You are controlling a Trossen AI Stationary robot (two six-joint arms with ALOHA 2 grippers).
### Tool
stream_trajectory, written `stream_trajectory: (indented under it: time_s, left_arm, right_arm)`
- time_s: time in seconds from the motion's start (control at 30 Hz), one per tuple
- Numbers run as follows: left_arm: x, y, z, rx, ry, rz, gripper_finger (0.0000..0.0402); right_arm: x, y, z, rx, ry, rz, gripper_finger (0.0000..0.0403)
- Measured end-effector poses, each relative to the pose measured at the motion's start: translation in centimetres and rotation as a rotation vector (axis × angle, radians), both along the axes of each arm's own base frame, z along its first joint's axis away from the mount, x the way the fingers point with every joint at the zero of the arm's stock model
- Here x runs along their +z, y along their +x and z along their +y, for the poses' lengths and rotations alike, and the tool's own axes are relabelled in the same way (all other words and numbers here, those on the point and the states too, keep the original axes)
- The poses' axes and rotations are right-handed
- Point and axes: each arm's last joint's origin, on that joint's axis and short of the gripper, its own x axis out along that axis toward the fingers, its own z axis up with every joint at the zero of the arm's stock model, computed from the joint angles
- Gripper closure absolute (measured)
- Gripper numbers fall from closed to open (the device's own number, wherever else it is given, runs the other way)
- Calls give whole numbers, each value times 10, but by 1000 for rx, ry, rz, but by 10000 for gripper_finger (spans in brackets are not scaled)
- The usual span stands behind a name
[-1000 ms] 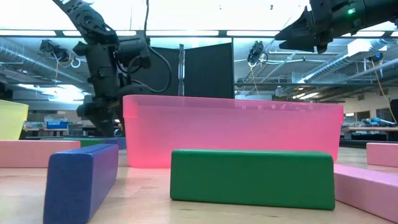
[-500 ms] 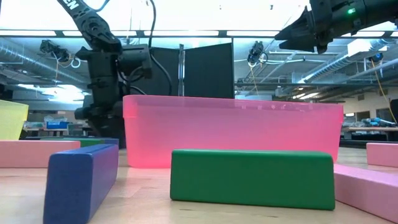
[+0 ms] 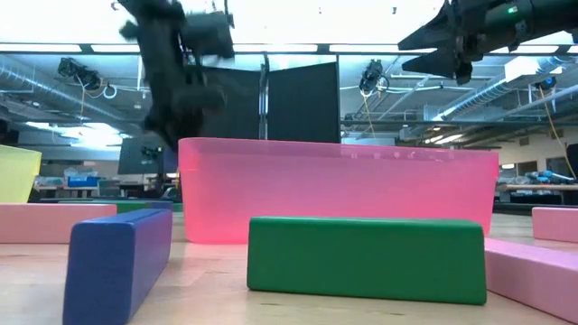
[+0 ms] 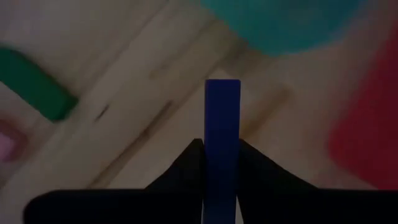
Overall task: Sort blocks
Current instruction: Put the blue block into the yellow bin
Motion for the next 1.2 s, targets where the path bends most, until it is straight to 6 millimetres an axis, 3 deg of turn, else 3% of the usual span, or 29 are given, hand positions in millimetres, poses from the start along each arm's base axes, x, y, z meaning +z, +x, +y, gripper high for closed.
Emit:
stream_trajectory:
  time_s: [0.2,0.4,0.6,0.77,0.93,1.03,1.2]
  left_arm:
    - [60,-18,-53,-179,-75,-22,336]
    - [68,-48,-111,-138,-280,122,336]
    - [57,-68,-154,11,-414,208,336]
    - [45,-78,-179,99,-490,242,336]
    - [12,-79,-202,97,-620,309,336]
    - [-10,-82,-210,97,-632,376,336]
    - [-21,-84,-215,108,-612,413,326]
  right_arm:
    - [-12,12,9,99,69,52,128]
    - [-26,25,20,142,65,120,128]
    - [-31,33,25,159,63,120,128]
    - [-31,33,28,174,61,116,128]
    - [-31,33,30,187,59,118,128]
    - [-31,33,31,190,53,120,128]
    - [-31,32,31,191,51,120,128]
